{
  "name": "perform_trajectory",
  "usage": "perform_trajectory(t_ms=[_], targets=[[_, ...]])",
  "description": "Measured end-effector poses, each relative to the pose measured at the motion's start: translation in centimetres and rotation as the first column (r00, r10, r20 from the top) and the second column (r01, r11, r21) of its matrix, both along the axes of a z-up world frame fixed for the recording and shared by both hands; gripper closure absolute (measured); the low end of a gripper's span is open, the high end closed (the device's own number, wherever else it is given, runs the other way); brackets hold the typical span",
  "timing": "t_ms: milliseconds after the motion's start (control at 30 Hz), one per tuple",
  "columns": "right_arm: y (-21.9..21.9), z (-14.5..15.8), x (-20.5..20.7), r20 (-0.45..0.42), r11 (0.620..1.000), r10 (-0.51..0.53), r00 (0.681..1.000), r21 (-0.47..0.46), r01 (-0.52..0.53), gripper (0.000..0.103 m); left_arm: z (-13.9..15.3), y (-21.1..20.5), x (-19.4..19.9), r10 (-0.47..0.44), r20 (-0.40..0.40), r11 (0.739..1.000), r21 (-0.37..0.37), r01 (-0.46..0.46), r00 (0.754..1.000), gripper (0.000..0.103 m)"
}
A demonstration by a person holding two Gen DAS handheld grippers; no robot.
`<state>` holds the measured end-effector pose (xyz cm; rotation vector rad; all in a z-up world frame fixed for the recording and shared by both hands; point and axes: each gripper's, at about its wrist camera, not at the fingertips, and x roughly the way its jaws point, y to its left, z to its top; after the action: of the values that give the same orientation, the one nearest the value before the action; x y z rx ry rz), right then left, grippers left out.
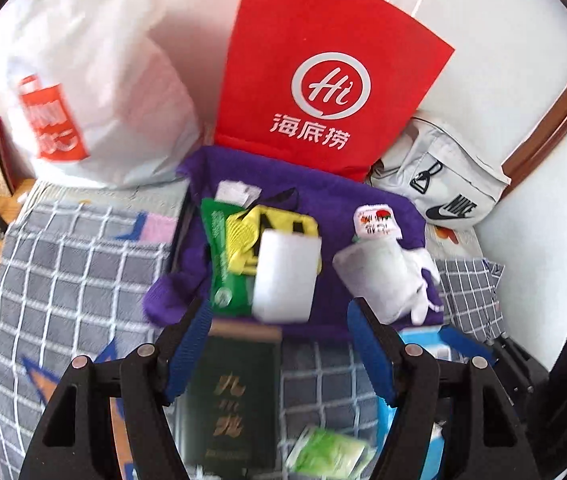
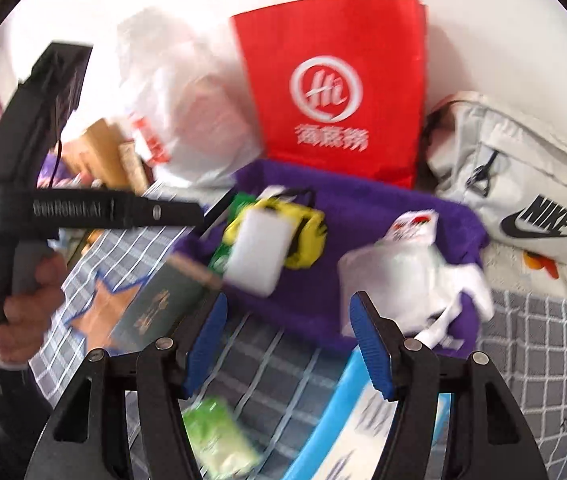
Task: Organize soft objects
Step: 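Reach the right gripper to the green tissue pack while the left gripper reaches the black watch strap, then close the right gripper on the green tissue pack and lift it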
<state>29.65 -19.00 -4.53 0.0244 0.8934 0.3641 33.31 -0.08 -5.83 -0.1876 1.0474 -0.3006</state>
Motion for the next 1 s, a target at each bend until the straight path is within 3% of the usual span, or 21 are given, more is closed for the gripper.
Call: perform_trajectory(t_ms=[233, 433, 700, 833, 1000], targets=[[2.9, -2.9, -5.1, -0.078, 0.998, 0.062, 0.995, 0.006, -0.062, 0.040, -2.2, 3.1, -4.0, 0.037, -0.031, 0.998, -0.058, -0.039, 0.999, 0.034], [5.1, -5.3, -8.0, -0.096, 0.994, 0.069, 0.993, -0.080, -0.077, 0.039, -4.1, 5.1, -7.4, 0.038, -0.026, 0.999, -0.029, -0.039, 0.999, 0.034], [6.7, -7.5, -8.6, -0.114, 0.975, 0.079, 0.990, -0.199, -0.100, 0.039, -6.8, 9.0, -10.8, 0.099, -0.065, 0.992, -0.071, -0.103, 0.993, 0.034], [7.7, -8.4, -8.2, -0.132, 0.948, 0.098, 0.986, -0.289, -0.133, 0.039, -8.0, 9.9, -11.8, 0.107, -0.087, 0.989, -0.090, -0.115, 0.990, 0.034], [8.7, -10.1, -8.0, -0.167, 0.929, 0.105, 0.980, -0.334, -0.157, 0.039, -8.8, 10.3, -12.6, 0.111, -0.102, 0.988, -0.097, -0.121, 0.989, 0.034]])
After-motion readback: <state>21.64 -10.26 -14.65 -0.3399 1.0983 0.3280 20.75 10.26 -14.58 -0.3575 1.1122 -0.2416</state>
